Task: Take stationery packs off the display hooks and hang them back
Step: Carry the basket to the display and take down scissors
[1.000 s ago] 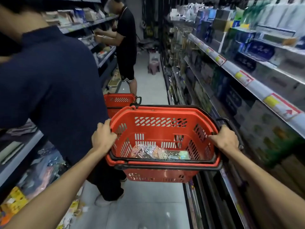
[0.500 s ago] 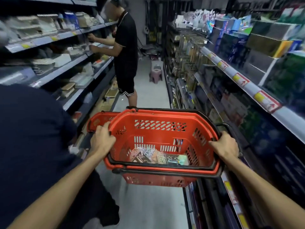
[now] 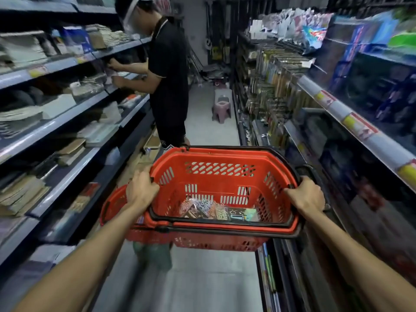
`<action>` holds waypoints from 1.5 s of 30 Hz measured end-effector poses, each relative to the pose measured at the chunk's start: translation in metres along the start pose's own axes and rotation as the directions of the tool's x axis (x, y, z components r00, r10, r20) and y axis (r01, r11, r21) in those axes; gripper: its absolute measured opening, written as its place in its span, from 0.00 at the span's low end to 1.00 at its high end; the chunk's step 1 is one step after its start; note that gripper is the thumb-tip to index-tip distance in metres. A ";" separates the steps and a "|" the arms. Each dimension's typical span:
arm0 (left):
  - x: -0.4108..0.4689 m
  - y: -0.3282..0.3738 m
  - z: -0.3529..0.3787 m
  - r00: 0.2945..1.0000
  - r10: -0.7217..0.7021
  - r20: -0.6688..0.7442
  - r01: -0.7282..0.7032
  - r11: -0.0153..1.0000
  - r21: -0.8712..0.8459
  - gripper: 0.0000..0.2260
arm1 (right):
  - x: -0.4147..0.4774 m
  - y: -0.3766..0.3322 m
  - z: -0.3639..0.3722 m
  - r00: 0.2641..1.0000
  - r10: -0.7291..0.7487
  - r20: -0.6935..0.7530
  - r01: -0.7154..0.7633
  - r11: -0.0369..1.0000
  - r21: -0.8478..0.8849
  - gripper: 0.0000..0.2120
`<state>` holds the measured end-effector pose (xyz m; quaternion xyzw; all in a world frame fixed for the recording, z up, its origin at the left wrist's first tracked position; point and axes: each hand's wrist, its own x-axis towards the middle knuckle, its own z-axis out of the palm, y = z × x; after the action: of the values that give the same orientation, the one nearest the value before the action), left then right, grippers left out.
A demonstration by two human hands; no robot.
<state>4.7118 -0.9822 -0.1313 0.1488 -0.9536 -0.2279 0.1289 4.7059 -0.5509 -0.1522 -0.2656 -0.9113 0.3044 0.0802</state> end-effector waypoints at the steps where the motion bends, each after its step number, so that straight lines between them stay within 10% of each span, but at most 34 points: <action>1: 0.018 0.010 0.004 1.000 0.006 -0.008 -0.006 1.000 -0.007 0.24 | 0.021 -0.010 0.004 1.000 -0.005 -0.001 0.005 1.000 0.007 0.27; 45: 0.958 0.278 0.380 0.998 -0.014 0.067 0.016 1.000 -0.025 0.22 | 0.938 -0.419 0.300 1.000 0.006 0.019 -0.006 0.999 -0.033 0.28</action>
<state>3.6465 -0.9225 -0.1573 0.1466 -0.9532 -0.2460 0.0971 3.6378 -0.4870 -0.1572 -0.2667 -0.9161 0.2920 0.0659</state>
